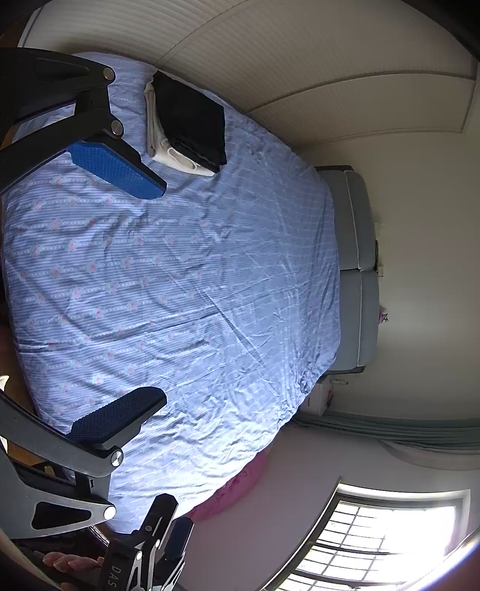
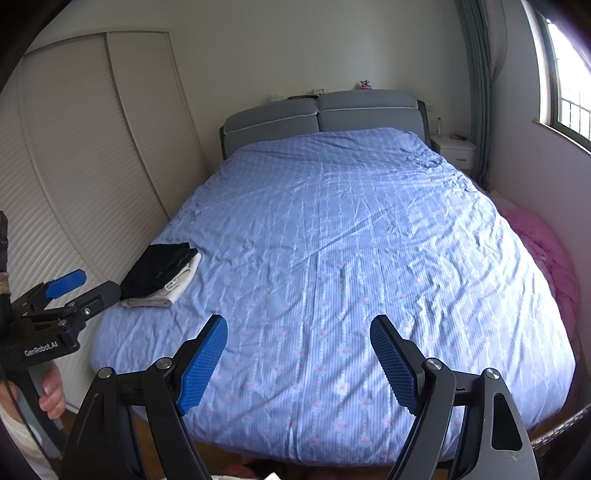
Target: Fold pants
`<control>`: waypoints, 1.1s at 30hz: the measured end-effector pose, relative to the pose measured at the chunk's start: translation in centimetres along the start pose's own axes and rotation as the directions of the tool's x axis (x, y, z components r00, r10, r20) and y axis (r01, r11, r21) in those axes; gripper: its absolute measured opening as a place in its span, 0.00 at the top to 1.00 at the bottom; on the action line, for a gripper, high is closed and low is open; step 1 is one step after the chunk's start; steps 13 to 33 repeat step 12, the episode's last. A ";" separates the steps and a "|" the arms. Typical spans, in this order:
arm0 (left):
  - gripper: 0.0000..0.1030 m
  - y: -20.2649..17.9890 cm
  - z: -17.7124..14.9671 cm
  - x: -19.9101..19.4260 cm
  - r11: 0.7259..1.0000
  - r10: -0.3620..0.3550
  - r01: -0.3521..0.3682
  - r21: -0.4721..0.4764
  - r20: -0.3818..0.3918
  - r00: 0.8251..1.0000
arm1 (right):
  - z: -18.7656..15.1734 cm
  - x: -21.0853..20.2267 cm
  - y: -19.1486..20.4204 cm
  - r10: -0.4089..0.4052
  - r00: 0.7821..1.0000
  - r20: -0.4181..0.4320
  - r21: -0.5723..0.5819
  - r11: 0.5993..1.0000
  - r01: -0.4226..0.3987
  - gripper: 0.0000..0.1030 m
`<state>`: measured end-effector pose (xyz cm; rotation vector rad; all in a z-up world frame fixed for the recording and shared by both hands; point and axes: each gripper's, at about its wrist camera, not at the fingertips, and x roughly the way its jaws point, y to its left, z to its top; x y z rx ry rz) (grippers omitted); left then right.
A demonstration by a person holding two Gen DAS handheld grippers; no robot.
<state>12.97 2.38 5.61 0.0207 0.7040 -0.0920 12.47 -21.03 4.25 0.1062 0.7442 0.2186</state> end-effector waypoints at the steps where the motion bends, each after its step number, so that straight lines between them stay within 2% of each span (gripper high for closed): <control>1: 0.00 0.0 0.0 0.0 1.000 0.002 -0.002 0.001 0.000 1.000 | 0.0 0.0 0.0 0.001 1.000 0.000 0.000 1.000 -0.001 0.22; 33: 0.00 0.0 -0.4 0.2 1.000 0.007 -0.007 -0.010 -0.007 1.000 | -0.1 -0.1 0.2 -0.003 1.000 0.003 0.000 1.000 0.003 0.22</control>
